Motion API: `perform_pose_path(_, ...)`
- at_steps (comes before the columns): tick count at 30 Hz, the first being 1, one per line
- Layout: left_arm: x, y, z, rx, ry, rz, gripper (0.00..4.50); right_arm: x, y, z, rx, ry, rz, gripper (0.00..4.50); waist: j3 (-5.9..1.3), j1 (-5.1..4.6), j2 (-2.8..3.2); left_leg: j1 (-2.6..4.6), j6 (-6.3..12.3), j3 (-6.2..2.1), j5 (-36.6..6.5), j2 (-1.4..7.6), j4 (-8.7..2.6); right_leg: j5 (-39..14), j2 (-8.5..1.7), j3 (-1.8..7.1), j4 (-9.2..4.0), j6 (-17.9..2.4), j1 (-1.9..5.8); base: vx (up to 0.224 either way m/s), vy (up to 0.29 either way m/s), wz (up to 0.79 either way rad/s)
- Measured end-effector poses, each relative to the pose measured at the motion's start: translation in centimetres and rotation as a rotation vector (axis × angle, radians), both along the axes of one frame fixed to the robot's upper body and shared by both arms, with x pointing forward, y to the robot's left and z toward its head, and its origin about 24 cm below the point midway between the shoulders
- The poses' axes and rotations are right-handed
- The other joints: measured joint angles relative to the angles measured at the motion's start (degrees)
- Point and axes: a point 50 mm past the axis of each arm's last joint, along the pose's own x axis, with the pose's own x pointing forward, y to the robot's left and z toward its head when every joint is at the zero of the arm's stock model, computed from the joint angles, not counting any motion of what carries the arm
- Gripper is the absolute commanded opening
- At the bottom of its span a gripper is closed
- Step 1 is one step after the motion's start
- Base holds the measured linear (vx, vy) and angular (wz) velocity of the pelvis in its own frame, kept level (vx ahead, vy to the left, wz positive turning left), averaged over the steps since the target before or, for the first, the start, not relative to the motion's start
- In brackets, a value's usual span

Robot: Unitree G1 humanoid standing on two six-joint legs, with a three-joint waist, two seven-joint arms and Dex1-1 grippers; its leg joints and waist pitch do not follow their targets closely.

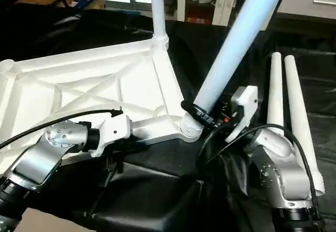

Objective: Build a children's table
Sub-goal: Insert table leg to table base

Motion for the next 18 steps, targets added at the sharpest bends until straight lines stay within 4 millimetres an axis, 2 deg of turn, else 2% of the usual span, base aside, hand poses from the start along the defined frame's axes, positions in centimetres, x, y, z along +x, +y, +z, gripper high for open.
perform_pose_path(7,0.0,0.0,0.0,0.002,0.001,0.000,0.00,-0.8,1.3,0.2,-0.183,-0.092,0.101,1.81,-0.12,-0.04,-0.13,0.00,0.00,0.00,0.00,0.00,-0.02,-0.02,0.00,0.00,-0.02,0.03,0.00,0.000,0.000,0.00)
perform_pose_path(12,0.1,0.3,-0.1,0.004,0.002,0.013,0.00,-1.0,1.9,0.1,-0.219,-0.110,0.138,1.81,-0.24,-0.43,-0.24,0.02,-0.01,-0.01,0.00,0.00,-0.02,-0.20,0.01,0.02,-0.03,0.33,-0.01,0.000,0.000,0.00)
perform_pose_path(18,0.3,0.4,0.0,0.004,-0.007,0.025,0.00,-0.3,1.9,0.3,-0.200,-0.115,0.118,1.81,-0.18,-0.60,-0.32,0.01,-0.04,-0.01,0.02,0.00,-0.02,-0.22,0.00,0.06,-0.11,0.36,-0.14,0.000,0.000,0.00)
